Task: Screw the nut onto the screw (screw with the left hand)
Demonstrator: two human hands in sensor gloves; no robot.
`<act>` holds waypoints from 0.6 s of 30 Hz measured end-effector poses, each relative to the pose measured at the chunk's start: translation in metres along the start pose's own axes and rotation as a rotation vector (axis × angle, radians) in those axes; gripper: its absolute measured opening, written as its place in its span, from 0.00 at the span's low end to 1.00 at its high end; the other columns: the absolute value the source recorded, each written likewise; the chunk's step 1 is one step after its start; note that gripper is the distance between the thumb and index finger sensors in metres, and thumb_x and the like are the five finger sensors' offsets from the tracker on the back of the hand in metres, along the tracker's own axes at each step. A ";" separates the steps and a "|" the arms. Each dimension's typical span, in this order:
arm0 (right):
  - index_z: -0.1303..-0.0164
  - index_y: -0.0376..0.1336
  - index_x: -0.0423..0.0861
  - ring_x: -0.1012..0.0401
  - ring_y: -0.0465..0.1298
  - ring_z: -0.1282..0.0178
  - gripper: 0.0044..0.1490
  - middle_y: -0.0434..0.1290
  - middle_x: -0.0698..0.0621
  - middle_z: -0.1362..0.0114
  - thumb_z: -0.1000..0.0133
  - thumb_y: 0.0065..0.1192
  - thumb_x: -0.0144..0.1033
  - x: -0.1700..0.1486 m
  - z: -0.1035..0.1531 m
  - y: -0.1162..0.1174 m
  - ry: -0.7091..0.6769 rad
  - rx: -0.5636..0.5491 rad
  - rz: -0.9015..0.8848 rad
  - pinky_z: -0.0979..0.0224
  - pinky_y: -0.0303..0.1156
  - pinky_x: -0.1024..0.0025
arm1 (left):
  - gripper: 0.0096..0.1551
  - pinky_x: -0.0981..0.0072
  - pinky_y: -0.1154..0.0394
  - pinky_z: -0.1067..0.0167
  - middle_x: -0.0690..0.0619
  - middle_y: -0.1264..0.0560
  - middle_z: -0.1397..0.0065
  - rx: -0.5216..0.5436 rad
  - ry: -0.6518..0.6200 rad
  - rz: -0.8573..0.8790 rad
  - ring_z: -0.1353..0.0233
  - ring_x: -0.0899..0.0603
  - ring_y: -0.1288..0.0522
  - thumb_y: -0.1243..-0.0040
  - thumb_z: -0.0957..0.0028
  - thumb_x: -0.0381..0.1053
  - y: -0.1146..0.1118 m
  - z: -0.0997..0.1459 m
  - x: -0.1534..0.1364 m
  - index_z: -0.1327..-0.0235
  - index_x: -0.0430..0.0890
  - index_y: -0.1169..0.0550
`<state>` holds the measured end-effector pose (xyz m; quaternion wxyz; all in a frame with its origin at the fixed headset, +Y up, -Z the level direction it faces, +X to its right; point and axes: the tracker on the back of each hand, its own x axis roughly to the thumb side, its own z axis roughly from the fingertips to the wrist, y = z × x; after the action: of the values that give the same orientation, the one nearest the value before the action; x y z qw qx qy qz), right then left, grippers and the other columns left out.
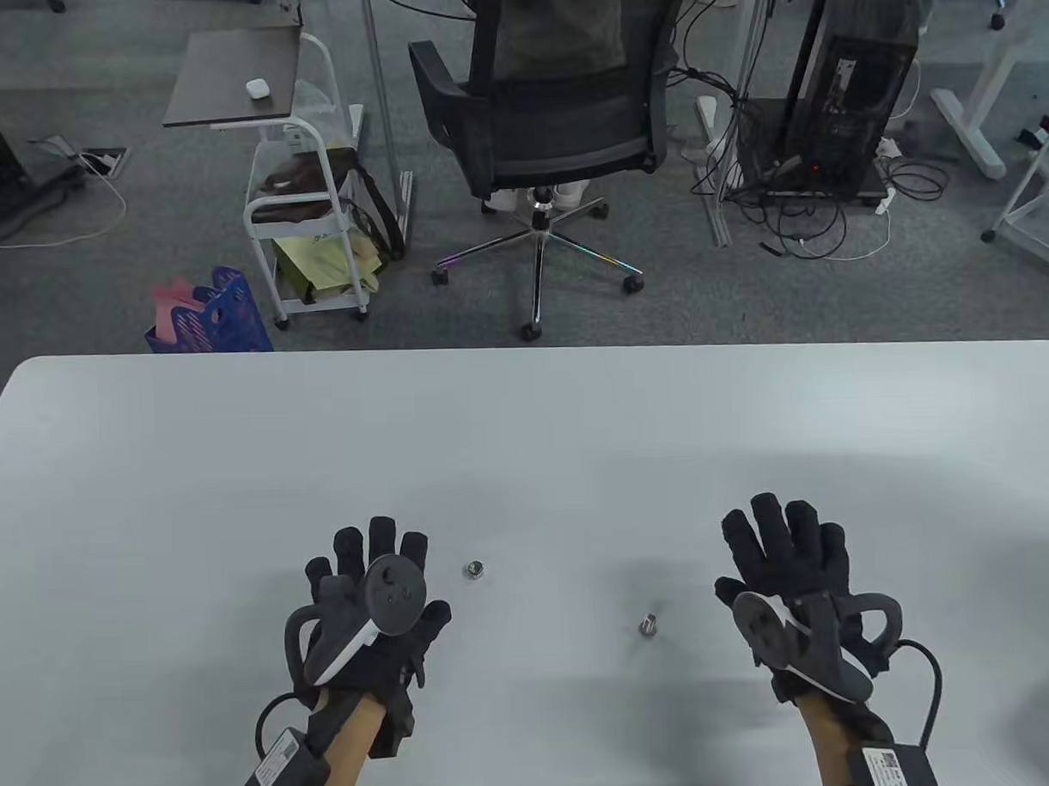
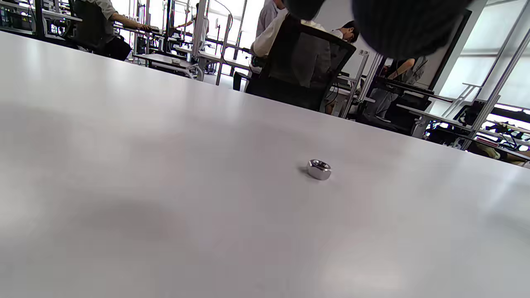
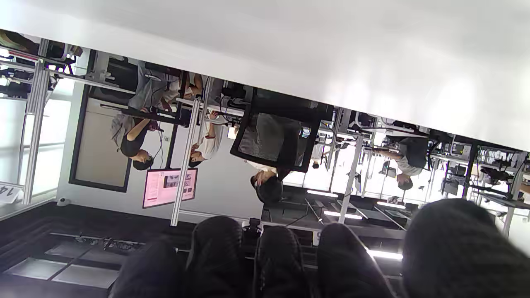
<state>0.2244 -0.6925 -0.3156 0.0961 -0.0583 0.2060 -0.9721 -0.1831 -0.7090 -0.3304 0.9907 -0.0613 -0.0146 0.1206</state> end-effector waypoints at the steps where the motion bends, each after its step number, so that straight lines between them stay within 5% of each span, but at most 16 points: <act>1: 0.28 0.61 0.59 0.40 0.67 0.20 0.41 0.59 0.49 0.15 0.52 0.63 0.63 0.000 0.000 0.000 -0.002 -0.001 0.000 0.23 0.62 0.38 | 0.51 0.26 0.65 0.26 0.50 0.60 0.13 -0.005 0.000 0.003 0.14 0.28 0.61 0.44 0.59 0.65 0.000 0.000 0.000 0.20 0.56 0.46; 11: 0.29 0.62 0.58 0.42 0.70 0.21 0.41 0.62 0.48 0.17 0.52 0.63 0.63 0.021 -0.004 0.001 -0.029 0.015 -0.153 0.24 0.63 0.39 | 0.51 0.26 0.66 0.26 0.48 0.60 0.13 -0.049 -0.015 0.027 0.14 0.28 0.61 0.45 0.59 0.65 -0.002 -0.001 0.003 0.20 0.56 0.46; 18: 0.29 0.61 0.59 0.43 0.74 0.24 0.42 0.64 0.46 0.18 0.54 0.65 0.62 0.059 -0.002 0.022 -0.105 0.221 -0.323 0.26 0.69 0.42 | 0.51 0.26 0.66 0.26 0.48 0.60 0.13 -0.093 -0.022 0.033 0.14 0.28 0.62 0.45 0.59 0.65 -0.009 -0.003 0.006 0.20 0.55 0.46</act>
<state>0.1706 -0.7235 -0.3224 -0.0445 -0.1303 0.0810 -0.9872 -0.1749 -0.7167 -0.3323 0.9845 -0.1060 -0.0302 0.1365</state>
